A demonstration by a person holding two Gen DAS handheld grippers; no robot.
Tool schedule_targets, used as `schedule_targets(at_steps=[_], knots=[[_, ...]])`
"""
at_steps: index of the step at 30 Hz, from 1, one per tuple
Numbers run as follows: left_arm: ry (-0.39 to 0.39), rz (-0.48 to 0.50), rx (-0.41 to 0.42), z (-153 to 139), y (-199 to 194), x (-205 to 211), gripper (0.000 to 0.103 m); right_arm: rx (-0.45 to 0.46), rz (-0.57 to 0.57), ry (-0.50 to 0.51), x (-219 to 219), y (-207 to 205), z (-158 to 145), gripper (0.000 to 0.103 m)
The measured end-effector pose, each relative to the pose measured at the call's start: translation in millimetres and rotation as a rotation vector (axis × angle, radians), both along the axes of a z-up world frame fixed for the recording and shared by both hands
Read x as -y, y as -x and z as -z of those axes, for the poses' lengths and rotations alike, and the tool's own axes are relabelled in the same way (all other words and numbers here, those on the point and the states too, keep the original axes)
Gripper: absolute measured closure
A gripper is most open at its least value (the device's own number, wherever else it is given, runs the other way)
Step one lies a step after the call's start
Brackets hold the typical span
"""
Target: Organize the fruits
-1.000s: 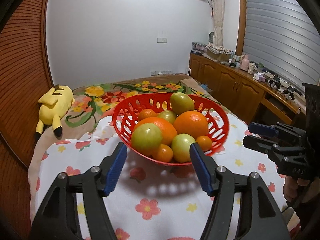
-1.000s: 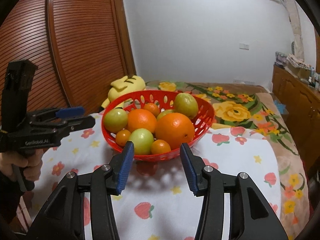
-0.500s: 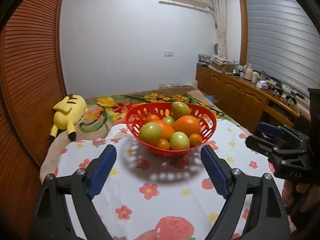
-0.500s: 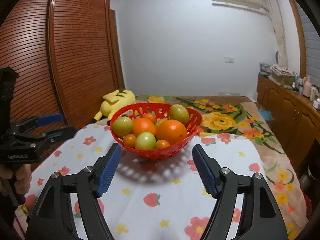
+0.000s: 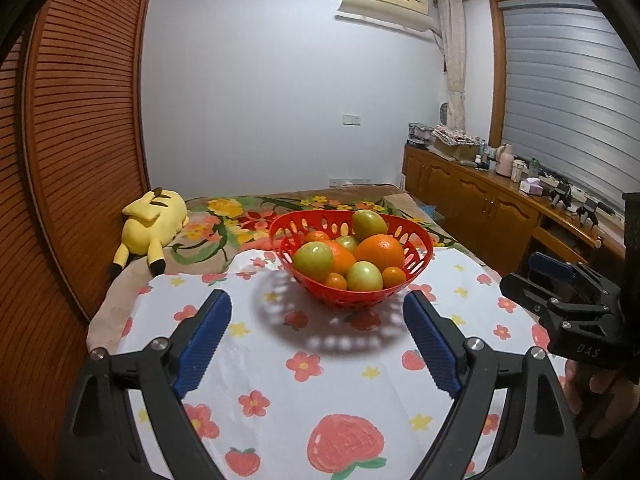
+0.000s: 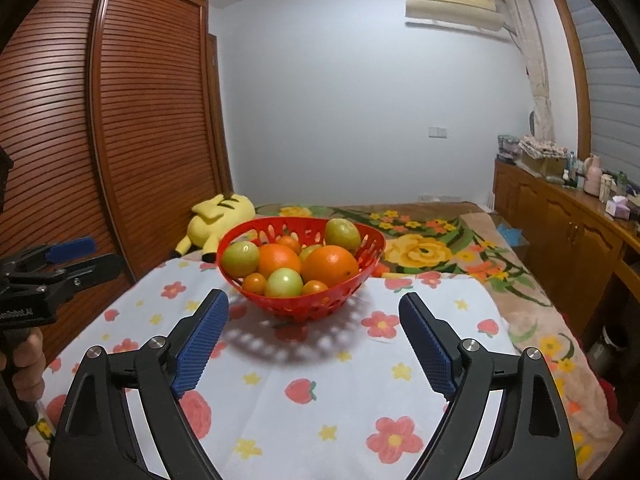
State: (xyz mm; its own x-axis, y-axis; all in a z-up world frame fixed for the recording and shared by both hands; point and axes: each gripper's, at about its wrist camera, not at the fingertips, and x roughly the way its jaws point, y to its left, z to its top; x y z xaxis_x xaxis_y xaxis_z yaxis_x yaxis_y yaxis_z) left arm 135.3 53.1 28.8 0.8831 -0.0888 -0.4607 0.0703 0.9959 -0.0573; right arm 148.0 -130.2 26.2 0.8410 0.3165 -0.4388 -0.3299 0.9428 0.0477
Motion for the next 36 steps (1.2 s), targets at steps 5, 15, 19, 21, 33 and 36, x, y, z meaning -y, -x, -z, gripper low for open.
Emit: schedule_targets(at_steps=[5,15,19,21,33,36], knots=[[0.011,-0.015,-0.012,7.1,7.9,-5.3,0.014,0.005,0.009,-0.002,1.3,5.7,2.4,0.014],[-0.02,-0.036,-0.021,16.2,14.6,-6.1,0.014,0.008,0.014,-0.003,0.9,9.0,5.3,0.014],[-0.02,-0.031,-0.024,17.5,14.3,-6.6,0.014,0.012,0.016,0.001,0.8,9.8,5.1,0.014],[-0.023,-0.033,-0.022,17.5,13.8,-6.4,0.014,0.011,0.017,0.0,0.3,9.3,4.9,0.014],[-0.029,-0.029,-0.019,17.7,15.0,-7.9,0.014,0.011,0.016,0.0,0.2,9.3,5.1,0.014],[-0.03,-0.028,-0.019,17.4,16.0,-7.6,0.014,0.011,0.015,0.0,0.2,9.2,5.0,0.014]])
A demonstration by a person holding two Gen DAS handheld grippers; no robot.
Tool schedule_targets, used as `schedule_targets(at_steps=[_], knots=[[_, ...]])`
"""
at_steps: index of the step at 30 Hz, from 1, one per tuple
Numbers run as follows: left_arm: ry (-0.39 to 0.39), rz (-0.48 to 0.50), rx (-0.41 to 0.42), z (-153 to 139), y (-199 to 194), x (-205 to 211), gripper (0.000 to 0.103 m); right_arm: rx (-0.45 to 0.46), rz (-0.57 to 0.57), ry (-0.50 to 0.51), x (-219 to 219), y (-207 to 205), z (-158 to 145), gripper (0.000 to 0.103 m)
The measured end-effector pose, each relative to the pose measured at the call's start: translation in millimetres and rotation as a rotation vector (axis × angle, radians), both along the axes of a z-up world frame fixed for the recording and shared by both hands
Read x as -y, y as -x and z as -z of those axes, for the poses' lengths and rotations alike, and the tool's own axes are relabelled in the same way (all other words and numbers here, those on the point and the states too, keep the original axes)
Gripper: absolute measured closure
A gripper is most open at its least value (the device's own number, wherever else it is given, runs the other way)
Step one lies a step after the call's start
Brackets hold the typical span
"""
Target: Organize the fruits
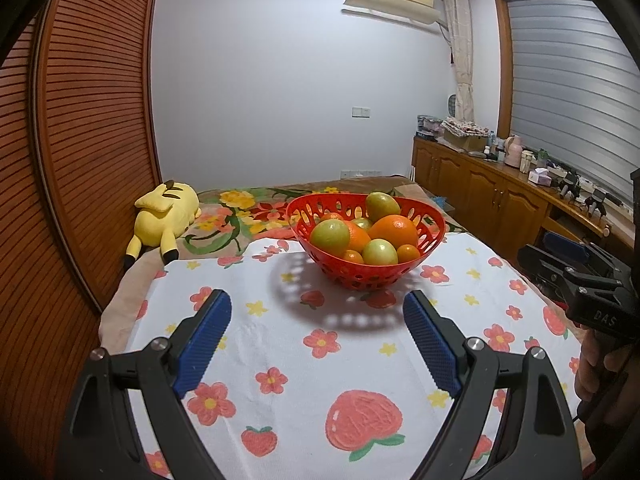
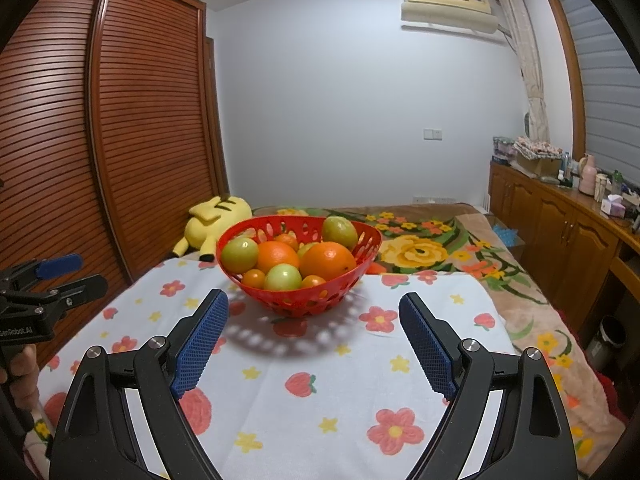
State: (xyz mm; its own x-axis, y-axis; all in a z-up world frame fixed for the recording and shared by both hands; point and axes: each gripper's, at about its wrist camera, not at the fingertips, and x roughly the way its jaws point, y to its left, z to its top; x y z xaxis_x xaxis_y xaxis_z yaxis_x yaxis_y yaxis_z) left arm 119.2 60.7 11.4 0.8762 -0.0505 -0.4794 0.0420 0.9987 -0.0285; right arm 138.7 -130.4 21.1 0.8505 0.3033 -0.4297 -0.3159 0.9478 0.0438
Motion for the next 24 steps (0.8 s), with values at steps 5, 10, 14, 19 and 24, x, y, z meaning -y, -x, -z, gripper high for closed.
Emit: schedule_targets(at_steps=[5,10,14,19,24], knots=[[0.001,0.004,0.001,-1.0,0.7,2.3,0.014,0.001,0.0,0.0,0.0,0.2,0.0,0.014],[-0.001,0.009,0.002,-2.9,2.7,5.5,0.014,0.001,0.0,0.0,-0.2,0.2,0.0,0.014],[-0.003,0.012,0.0,-2.7,3.3,6.5,0.014,0.001,0.001,0.001,-0.4,0.5,0.3,0.014],[-0.004,0.012,0.001,-2.9,5.1,6.9,0.014,0.0,0.002,-0.001,-0.2,0.7,0.2,0.014],[-0.002,0.013,0.0,-2.9,5.2,6.8,0.014,0.0,0.001,-0.001,0.0,0.6,0.5,0.014]])
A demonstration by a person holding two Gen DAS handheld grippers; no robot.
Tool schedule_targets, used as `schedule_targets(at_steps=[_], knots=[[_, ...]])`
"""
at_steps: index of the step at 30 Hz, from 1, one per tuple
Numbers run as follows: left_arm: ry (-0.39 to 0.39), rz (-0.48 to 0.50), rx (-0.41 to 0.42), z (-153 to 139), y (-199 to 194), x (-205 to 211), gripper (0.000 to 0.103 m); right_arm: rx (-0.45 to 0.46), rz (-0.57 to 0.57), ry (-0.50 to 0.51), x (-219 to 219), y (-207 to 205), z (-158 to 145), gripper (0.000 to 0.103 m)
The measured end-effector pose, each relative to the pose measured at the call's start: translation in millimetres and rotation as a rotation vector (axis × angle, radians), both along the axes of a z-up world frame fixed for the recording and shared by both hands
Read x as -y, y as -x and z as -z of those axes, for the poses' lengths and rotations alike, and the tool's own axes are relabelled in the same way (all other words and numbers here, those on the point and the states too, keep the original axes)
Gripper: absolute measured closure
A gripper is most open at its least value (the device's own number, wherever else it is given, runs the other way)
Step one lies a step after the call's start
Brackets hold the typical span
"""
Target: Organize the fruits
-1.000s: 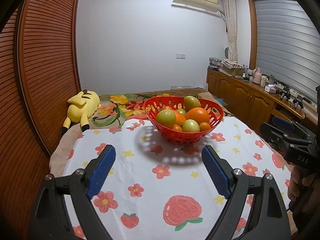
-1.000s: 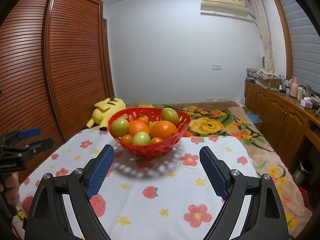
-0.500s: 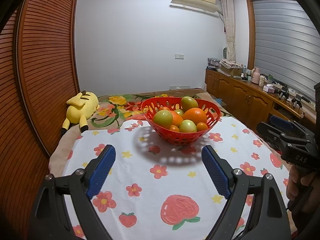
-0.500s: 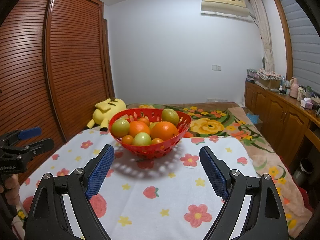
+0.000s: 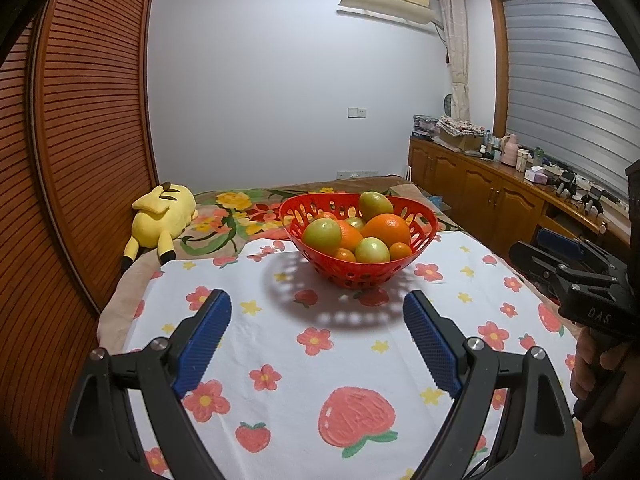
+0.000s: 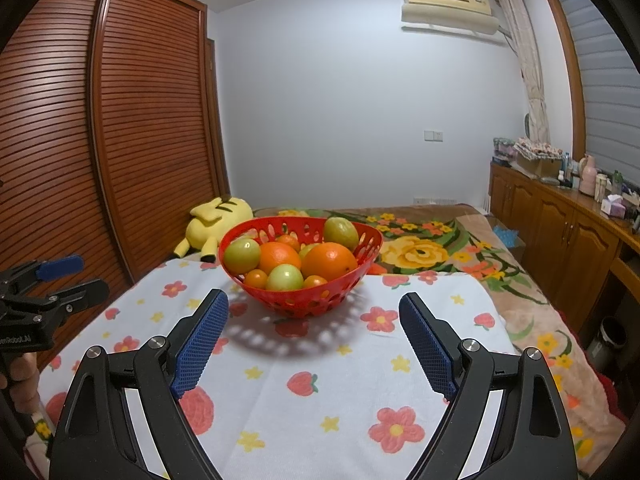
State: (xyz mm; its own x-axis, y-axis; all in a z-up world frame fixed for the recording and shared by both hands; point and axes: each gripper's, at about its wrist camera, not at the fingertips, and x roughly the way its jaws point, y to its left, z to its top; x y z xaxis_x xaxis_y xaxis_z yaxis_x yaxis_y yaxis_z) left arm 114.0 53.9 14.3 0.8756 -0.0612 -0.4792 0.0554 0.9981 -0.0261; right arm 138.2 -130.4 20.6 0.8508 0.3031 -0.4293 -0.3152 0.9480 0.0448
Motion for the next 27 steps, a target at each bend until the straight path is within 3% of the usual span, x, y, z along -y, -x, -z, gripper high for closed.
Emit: schedule_targets(at_steps=[27], knots=[[0.0,-0.001,0.007,-2.5,2.8,0.6,0.014,0.002,0.001,0.0,-1.5,2.4,-0.8,0.014]])
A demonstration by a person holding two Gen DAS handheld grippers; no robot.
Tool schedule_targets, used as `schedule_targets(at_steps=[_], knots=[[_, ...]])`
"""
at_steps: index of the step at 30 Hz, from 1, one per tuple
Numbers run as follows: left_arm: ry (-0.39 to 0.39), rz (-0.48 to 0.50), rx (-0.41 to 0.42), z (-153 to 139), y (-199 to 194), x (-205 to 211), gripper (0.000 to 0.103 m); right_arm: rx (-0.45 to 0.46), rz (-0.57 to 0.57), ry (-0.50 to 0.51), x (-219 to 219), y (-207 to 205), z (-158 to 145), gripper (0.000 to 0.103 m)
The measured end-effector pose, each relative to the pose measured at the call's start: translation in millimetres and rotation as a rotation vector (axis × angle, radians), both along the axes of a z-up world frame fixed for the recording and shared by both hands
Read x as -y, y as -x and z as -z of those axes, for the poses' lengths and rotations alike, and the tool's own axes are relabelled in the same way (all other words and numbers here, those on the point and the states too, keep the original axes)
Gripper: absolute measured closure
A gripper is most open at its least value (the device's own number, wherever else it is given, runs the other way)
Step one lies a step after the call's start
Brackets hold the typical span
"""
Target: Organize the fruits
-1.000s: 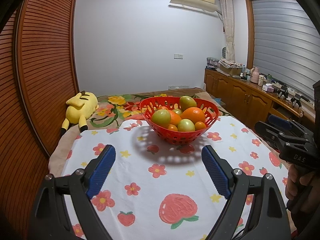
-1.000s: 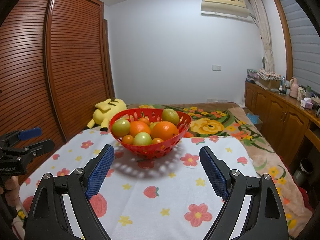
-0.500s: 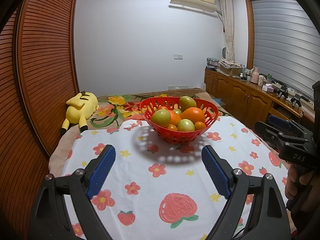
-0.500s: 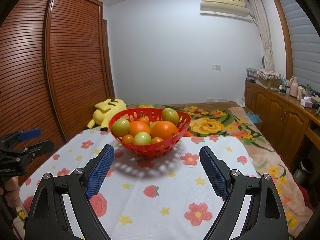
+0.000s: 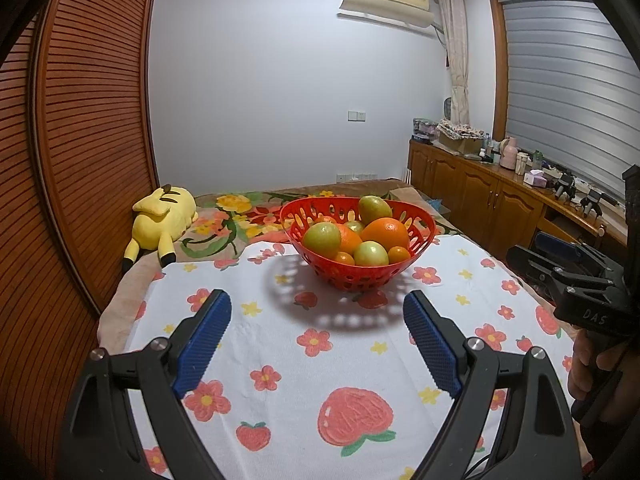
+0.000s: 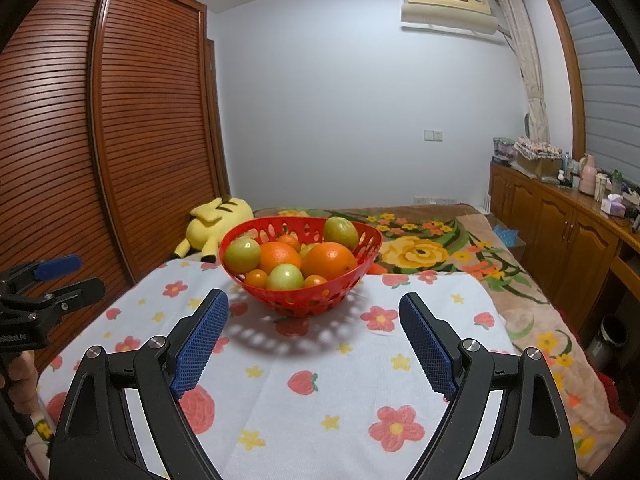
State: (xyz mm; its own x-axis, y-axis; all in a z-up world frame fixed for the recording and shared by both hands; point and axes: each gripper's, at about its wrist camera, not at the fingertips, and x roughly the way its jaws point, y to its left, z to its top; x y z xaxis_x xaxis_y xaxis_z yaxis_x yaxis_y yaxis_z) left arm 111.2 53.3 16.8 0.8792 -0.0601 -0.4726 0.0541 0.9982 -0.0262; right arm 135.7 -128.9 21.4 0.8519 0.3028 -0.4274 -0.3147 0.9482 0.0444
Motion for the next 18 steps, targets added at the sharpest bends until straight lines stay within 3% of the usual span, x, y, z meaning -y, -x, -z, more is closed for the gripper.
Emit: schedule_targets(at_steps=[18], knots=[[0.002,0.002,0.002,-4.5,1.2,-0.4,0.014,-0.003,0.003,0.004,-1.5,-0.5,-2.4,0.014]])
